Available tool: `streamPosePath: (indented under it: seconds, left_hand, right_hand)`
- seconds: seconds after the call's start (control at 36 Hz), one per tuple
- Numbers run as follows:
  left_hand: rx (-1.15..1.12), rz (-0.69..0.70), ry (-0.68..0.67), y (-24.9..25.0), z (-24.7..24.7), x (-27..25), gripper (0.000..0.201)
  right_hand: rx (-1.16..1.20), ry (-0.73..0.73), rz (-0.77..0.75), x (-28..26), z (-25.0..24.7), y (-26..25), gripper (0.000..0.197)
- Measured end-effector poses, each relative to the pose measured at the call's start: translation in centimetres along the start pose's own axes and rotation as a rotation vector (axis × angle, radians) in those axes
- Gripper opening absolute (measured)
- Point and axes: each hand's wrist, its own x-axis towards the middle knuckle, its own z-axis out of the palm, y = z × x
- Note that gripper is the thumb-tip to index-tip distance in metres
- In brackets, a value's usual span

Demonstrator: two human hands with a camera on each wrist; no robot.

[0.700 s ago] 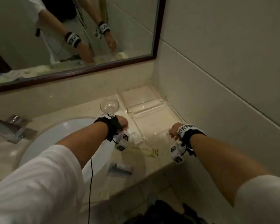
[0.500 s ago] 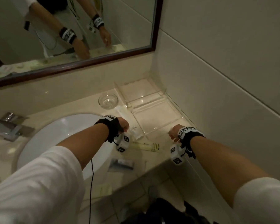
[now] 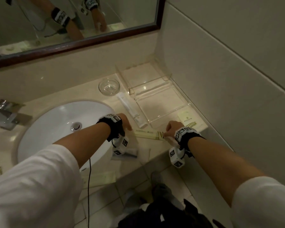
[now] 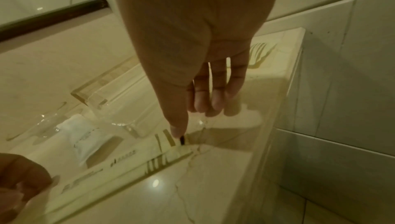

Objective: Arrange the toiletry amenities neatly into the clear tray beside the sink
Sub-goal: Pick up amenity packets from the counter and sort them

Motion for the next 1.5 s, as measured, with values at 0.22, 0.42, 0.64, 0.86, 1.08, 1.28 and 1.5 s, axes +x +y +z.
streamPosePath:
  seconds: [0.22, 0.42, 0.64, 0.86, 1.08, 1.28, 1.5]
  left_hand:
    - [0.101, 0.091, 0.085, -1.3, 0.8, 0.7, 0.052]
    - [0.184, 0.171, 0.115, -1.5, 1.5, 1.1, 0.049]
    - [0.235, 0.209, 0.135, -1.5, 1.9, 1.6, 0.049]
    - [0.213, 0.258, 0.125, -1.9, 2.2, 1.8, 0.028]
    - [0.118, 0.289, 0.126, -2.3, 1.5, 1.4, 0.028]
    - [-0.104, 0.346, 0.027, -2.8, -0.4, 0.6, 0.022]
    - [-0.339, 0.388, 0.192, -0.7, -2.4, -0.2, 0.017]
  right_hand:
    - [0.079, 0.029, -0.131, -0.3, 1.2, 0.2, 0.041]
    - [0.072, 0.051, -0.145, -0.1, 1.9, -0.2, 0.034]
    - [0.044, 0.061, -0.143, 0.5, 1.9, -0.8, 0.036]
    - [0.145, 0.117, -0.158, 0.2, 2.6, -0.1, 0.032]
    - [0.104, 0.094, -0.192, -0.2, 2.1, -0.3, 0.028]
    - [0.295, 0.015, -0.225, -1.1, -1.2, -0.1, 0.022]
    - [0.542, 0.125, -0.223, -1.1, -6.5, -0.6, 0.013]
